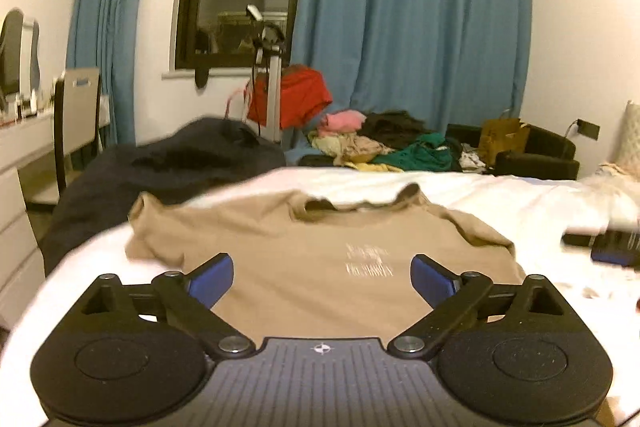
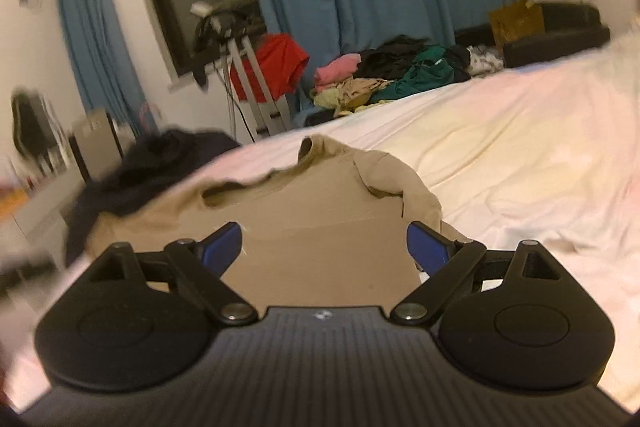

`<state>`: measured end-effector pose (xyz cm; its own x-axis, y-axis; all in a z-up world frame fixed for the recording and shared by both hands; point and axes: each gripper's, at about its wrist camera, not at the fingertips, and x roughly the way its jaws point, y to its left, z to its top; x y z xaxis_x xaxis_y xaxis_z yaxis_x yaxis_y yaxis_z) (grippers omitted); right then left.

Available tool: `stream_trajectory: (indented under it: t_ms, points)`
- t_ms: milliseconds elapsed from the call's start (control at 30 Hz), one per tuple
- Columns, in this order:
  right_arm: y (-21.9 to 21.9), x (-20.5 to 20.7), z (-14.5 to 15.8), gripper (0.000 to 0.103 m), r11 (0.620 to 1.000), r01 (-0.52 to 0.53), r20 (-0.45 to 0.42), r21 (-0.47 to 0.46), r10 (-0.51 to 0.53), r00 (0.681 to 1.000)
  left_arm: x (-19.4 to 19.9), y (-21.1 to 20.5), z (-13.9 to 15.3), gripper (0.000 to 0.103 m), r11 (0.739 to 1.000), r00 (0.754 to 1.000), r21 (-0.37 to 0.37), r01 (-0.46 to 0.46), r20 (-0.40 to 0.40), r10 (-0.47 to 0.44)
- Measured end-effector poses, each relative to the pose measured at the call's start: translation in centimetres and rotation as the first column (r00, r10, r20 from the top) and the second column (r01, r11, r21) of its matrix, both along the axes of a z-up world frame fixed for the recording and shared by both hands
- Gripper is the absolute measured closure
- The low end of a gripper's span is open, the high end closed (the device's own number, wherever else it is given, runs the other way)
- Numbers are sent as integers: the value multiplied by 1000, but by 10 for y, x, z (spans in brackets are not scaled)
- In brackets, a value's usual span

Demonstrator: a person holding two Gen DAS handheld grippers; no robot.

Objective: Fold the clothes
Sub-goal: 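Grasp the shirt's sleeve edge with the right gripper and pull it outward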

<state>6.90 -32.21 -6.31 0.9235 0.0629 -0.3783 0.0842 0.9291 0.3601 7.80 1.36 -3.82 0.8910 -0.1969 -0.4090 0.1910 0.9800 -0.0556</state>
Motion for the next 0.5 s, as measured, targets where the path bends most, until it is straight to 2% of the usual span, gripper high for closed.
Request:
stream_trajectory:
  t_ms: [133, 167, 200, 300, 333, 400, 500]
  points:
    - [-40, 7, 11, 14, 993, 74, 15, 92, -76, 997, 6, 4, -18, 6, 1000, 999, 23, 6, -32, -5]
    - [-53, 17, 10, 21, 988, 94, 0, 123, -94, 996, 8, 4, -21, 6, 1000, 999, 26, 4, -33, -4]
    - [-65, 27, 8, 24, 982, 113, -15, 154, -112, 994, 9, 4, -24, 6, 1000, 999, 30, 3, -35, -2]
    - [-92, 58, -14, 29, 969, 164, -95, 184, -148, 984, 15, 4, -34, 6, 999, 999, 38, 2, -43, 0]
    - [-98, 70, -28, 36, 968, 180, -136, 178, -157, 978, 16, 5, -37, 6, 999, 999, 37, 3, -49, -2]
    - [-105, 88, -55, 43, 963, 184, -219, 195, -140, 966, 20, 5, -43, 6, 999, 998, 40, 3, -60, -1]
    - [-109, 113, -90, 43, 961, 156, -313, 229, -79, 947, 28, 3, -50, 6, 999, 997, 52, -3, -71, 6]
